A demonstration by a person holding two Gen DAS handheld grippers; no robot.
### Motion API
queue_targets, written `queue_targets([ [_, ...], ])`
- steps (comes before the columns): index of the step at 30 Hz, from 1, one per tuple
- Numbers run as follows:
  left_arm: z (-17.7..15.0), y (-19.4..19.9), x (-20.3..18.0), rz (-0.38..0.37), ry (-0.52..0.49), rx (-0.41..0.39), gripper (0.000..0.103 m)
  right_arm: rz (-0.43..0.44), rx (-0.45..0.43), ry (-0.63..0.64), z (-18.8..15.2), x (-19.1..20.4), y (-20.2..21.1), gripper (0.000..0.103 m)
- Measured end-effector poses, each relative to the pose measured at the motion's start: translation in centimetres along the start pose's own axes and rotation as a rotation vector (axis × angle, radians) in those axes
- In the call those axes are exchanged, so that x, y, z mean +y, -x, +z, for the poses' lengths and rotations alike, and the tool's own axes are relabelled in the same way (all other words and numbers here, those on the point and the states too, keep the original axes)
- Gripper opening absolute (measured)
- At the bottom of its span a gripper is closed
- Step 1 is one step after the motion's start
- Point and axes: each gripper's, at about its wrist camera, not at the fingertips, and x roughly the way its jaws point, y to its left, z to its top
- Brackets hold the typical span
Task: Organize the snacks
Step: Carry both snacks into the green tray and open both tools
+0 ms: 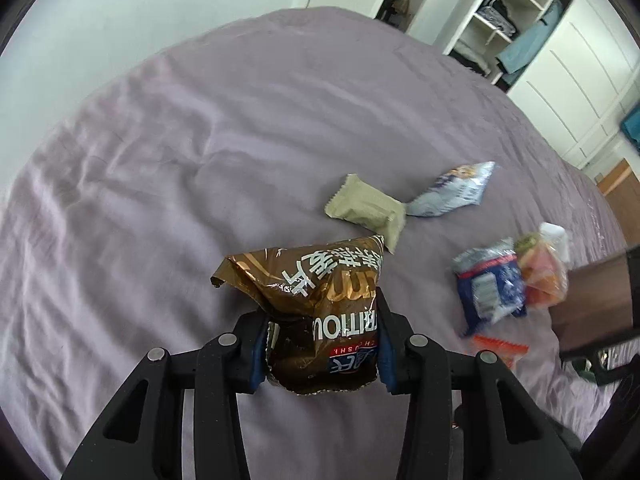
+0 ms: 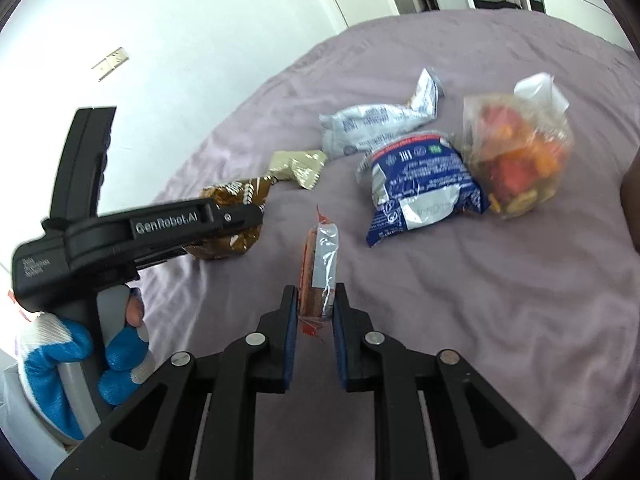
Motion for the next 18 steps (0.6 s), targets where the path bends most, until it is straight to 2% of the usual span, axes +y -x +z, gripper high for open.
queue_targets([
  [4, -1.5, 2.9, -0.6, -0.020, -0.040, -0.019, 0.038, 0.011, -0.021, -0.012, -1.1, 0.0, 3.2, 0.000],
  [10, -4.8, 7.3, -3.5, -0.076, -0.130, -0.009, 0.038, -0.027, -0.049, -0.059, -4.3, -1.7, 8.7, 0.000],
  [18, -11.1, 10.4, -14.2, -0.229, -0.318, 0.080, 0.038, -0.164, -0.128, -0.166, -8.4, -7.2, 17.9, 0.000],
])
